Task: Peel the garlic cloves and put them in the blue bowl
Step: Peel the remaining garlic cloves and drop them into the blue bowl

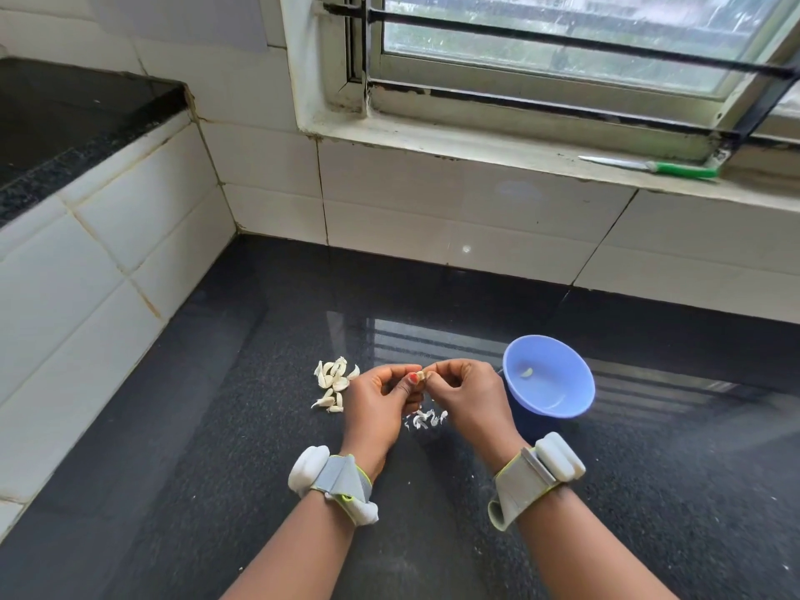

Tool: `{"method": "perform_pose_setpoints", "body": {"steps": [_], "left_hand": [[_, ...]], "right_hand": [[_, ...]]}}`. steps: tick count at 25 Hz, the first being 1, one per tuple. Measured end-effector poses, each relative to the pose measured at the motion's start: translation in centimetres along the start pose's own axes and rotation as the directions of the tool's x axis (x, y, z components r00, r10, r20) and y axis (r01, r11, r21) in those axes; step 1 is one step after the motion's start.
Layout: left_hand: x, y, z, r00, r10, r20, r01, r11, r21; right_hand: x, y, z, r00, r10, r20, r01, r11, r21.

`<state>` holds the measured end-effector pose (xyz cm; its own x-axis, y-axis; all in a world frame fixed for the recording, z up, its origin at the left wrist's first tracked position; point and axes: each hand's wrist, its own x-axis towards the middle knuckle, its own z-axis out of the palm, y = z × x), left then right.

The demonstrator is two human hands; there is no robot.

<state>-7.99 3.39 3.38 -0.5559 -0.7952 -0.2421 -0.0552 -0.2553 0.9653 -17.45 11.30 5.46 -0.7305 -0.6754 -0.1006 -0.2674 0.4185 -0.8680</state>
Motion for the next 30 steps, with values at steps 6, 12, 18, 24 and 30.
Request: {"method": "perform_pose_setpoints", "body": {"steps": [6,12,18,24,30], "left_hand": [[0.6,-0.4,-0.6,0.992,0.124,0.008,-0.124,0.986,0.108],[0.4,-0.4,-0.2,0.996,-0.093,0.012,0.091,0.938,-0.333],[0.8,-0.2,-1.1,0.989,-0.146,0.018,0.141,0.900,-0.413],[0.4,-0.4,-1.0,0.984,-0.177,0.038,0.179,0.924,-0.339],[0.2,-0.4,-0.9,0.998,-0.063,-0.029,0.062,0.998,-0.019]], "right_hand": [[0.2,0.1,0.5,0.998,0.057,0.040,-0.060,0.994,0.089],[0.1,0.4,1.2,0.976,0.172,0.131,-0.209,0.904,0.373],[-0.2,1.2,0.4,0.998,0.067,0.000,-0.066,0.989,-0.129],[-0.5,1.4,0.5,0.986,-0.122,0.118,0.167,0.811,-0.561],[-0.2,1.4,0.3,0.987,-0.149,-0.052,0.129,0.952,-0.278]]}}
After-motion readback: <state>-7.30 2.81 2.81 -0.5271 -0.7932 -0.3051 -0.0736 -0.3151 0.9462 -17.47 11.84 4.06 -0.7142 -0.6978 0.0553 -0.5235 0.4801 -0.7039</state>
